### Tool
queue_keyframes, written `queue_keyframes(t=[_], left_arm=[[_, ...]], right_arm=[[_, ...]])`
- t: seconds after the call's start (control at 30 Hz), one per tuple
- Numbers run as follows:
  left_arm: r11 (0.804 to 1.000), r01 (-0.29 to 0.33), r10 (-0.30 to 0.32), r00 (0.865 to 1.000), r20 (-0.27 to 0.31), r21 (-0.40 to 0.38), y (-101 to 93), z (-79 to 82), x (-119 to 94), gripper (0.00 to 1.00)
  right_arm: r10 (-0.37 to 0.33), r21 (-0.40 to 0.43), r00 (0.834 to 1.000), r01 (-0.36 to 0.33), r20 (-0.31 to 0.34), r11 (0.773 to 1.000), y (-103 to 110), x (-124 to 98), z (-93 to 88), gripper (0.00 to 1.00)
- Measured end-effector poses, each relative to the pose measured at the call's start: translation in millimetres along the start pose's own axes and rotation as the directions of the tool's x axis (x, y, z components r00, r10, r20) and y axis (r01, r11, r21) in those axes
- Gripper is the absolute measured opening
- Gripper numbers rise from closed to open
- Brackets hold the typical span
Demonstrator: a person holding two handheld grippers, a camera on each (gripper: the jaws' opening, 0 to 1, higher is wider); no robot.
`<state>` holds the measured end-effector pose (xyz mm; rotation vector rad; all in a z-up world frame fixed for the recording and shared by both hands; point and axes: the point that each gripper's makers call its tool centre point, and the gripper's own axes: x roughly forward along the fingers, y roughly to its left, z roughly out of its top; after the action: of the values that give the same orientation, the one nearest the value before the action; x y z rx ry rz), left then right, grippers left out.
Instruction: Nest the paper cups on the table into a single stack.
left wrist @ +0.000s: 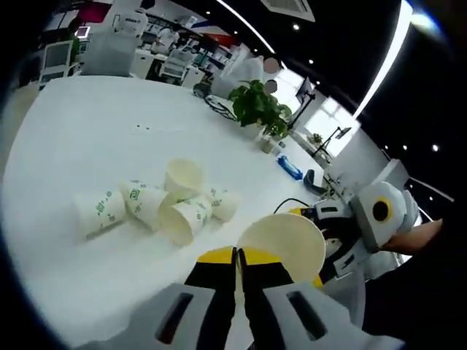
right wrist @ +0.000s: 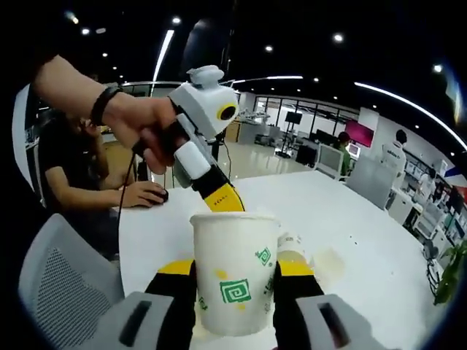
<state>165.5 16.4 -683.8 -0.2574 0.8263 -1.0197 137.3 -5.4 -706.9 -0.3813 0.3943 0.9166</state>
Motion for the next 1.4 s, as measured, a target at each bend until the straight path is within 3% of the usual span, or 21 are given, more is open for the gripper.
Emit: queue_keyframes(t=[0.47, 0.93, 1.07, 1.4], left_arm=[[0.999, 0.027, -0.028, 0.999, 0.032, 0.021, -16.1, -2.4, -7.5, 0.0], [0.999, 0.024, -0.024, 1.0, -0.004, 0.03, -22.1, -24.4, -0.7, 0.0], [0.999, 0.021, -0.021, 1.0, -0.005, 0.031, -21.7, -25.2, 1.1, 0.0], [0.999, 0.014, -0.014, 1.0, -0.011, 0.031, -19.6, -28.6, 3.5, 0.0]], right_arm=[[0.014, 0.052, 1.0, -0.014, -0.012, 0.999, 15.6, -1.4, -10.6, 0.39], [0.037, 0.077, 0.997, -0.033, -0.06, 0.996, 31.2, 3.7, -38.3, 0.4], [0.036, 0.086, 0.997, -0.03, -0.066, 0.996, 35.3, -2.1, -34.3, 0.4], [0.037, 0.084, 0.996, -0.03, -0.075, 0.996, 33.5, 3.7, -44.0, 0.4]])
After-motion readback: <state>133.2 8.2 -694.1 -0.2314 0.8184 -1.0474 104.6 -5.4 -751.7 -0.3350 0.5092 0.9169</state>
